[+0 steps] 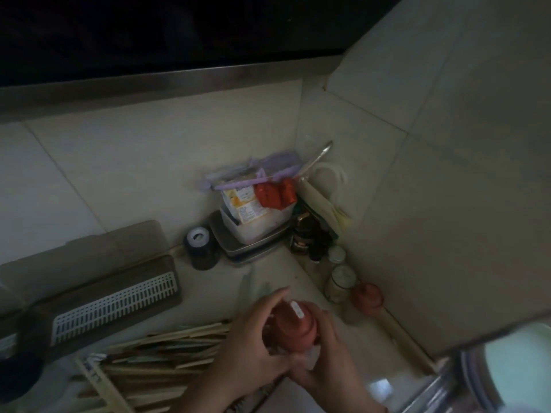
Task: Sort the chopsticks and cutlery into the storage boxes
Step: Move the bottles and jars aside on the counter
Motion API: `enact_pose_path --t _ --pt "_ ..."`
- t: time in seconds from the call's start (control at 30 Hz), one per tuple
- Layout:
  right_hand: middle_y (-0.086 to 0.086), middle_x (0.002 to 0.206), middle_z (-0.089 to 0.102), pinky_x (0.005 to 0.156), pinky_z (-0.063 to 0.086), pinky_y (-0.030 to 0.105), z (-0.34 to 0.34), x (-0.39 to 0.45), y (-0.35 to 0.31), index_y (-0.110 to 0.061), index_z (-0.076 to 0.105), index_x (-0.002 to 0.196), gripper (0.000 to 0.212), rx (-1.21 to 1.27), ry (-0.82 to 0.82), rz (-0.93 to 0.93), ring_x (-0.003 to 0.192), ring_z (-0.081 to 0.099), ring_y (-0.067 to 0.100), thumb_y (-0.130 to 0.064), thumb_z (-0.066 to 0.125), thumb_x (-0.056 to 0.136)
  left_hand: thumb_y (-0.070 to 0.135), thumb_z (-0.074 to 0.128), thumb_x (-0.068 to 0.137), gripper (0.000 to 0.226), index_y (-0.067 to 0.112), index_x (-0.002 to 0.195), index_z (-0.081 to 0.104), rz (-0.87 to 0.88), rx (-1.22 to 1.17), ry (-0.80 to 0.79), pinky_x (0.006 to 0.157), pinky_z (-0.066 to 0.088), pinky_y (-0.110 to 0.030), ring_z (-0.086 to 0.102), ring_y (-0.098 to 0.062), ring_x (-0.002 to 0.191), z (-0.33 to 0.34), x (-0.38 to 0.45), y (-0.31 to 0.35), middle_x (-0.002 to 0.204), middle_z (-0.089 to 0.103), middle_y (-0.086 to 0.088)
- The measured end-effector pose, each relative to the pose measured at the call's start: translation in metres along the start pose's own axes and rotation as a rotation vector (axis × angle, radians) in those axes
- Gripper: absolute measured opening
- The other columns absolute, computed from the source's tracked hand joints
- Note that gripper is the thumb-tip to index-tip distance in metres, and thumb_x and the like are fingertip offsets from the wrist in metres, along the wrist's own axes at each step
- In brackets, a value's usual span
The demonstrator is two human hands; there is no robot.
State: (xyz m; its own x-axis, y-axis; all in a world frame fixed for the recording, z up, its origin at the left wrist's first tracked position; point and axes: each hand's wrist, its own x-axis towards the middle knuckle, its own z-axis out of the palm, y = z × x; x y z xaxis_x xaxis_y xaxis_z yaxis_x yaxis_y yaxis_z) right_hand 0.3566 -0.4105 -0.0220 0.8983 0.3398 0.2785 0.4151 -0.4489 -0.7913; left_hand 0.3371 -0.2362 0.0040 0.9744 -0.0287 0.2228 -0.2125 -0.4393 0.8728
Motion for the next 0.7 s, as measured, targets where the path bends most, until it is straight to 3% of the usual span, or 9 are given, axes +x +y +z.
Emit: enact_pose_path --t 0.1,0.17,0.27,0.33,0.4,0.5,0.6,0.7 --pt "-0.022 0.124 0.054 0.078 0.049 0.011 -0.017 -0.012 0.014 -0.043 0.043 0.132 0.089 0.017 0.014 0.067 0.106 0.058 -0.007 -0.032 0.085 0.053 0.044 0.09 0.054 0.094 0.047 0.134 0.041 -0.075 -0.065 -0.112 0.095 0.049 -0.027 0.055 0.002 0.115 0.016 0.001 0.004 0.128 0.05 0.03" --pt "-0.016 0.118 0.06 0.074 0.049 0.009 -0.025 -0.023 0.026 -0.03 0.049 0.128 0.084 -0.002 0.036 0.126 0.1 0.06 -0.008 -0.038 0.086 0.053 0.057 0.083 0.061 0.093 0.046 0.139 0.034 -0.075 -0.037 -0.23 0.103 0.043 -0.028 0.048 0.003 0.123 0.026 0.004 0.001 0.135 0.046 0.026" --pt "-0.02 0.103 0.065 0.065 0.051 0.011 -0.037 -0.038 0.049 -0.021 0.053 0.122 0.085 0.002 0.164 0.27 0.086 0.063 -0.01 -0.032 0.092 0.048 0.082 0.058 0.065 0.097 0.048 0.144 0.014 0.053 0.435 -0.339 0.116 0.017 -0.025 0.023 -0.007 0.141 0.037 0.006 -0.018 0.153 0.021 0.017" --pt "-0.021 0.095 0.068 0.061 0.047 0.005 -0.044 -0.043 0.063 -0.026 0.055 0.117 0.081 -0.002 0.285 0.345 0.079 0.062 -0.013 -0.018 0.095 0.047 0.081 0.056 0.062 0.106 0.048 0.147 0.001 0.041 0.721 -0.453 0.116 0.002 -0.042 0.001 -0.016 0.146 0.044 0.004 -0.033 0.158 -0.002 0.015" --pt "-0.016 0.093 0.069 0.06 0.046 0.005 -0.051 -0.043 0.073 -0.037 0.055 0.108 0.075 0.037 0.433 0.429 0.078 0.063 -0.011 -0.016 0.095 0.048 0.074 0.063 0.06 0.114 0.045 0.146 -0.007 -0.005 0.824 -0.561 0.113 -0.005 -0.056 -0.008 -0.022 0.146 0.051 0.001 -0.044 0.157 -0.012 0.013" --pt "-0.018 0.094 0.064 0.065 0.048 0.017 -0.061 -0.043 0.084 -0.041 0.051 0.102 0.069 0.024 0.587 0.509 0.083 0.063 0.0 -0.026 0.094 0.05 0.071 0.067 0.06 0.117 0.041 0.146 -0.006 -0.048 0.906 -0.631 0.109 -0.01 -0.061 -0.008 -0.027 0.146 0.055 -0.001 -0.053 0.157 -0.012 0.009" --pt "-0.023 0.09 0.055 0.068 0.042 0.02 -0.063 -0.043 0.094 -0.039 0.048 0.103 0.071 -0.03 0.652 0.547 0.084 0.057 0.008 -0.029 0.094 0.05 0.072 0.063 0.062 0.115 0.037 0.149 -0.003 -0.047 0.964 -0.619 0.108 -0.011 -0.063 -0.006 -0.028 0.146 0.055 -0.002 -0.055 0.159 -0.008 0.004" --pt "-0.011 0.098 0.058 0.078 0.041 0.026 -0.06 -0.041 0.105 -0.032 0.051 0.112 0.072 -0.03 0.639 0.581 0.093 0.056 0.012 -0.024 0.093 0.055 0.072 0.061 0.063 0.112 0.034 0.151 0.002 -0.036 0.992 -0.61 0.108 -0.011 -0.063 -0.002 -0.029 0.147 0.055 -0.004 -0.054 0.16 -0.003 0.002"
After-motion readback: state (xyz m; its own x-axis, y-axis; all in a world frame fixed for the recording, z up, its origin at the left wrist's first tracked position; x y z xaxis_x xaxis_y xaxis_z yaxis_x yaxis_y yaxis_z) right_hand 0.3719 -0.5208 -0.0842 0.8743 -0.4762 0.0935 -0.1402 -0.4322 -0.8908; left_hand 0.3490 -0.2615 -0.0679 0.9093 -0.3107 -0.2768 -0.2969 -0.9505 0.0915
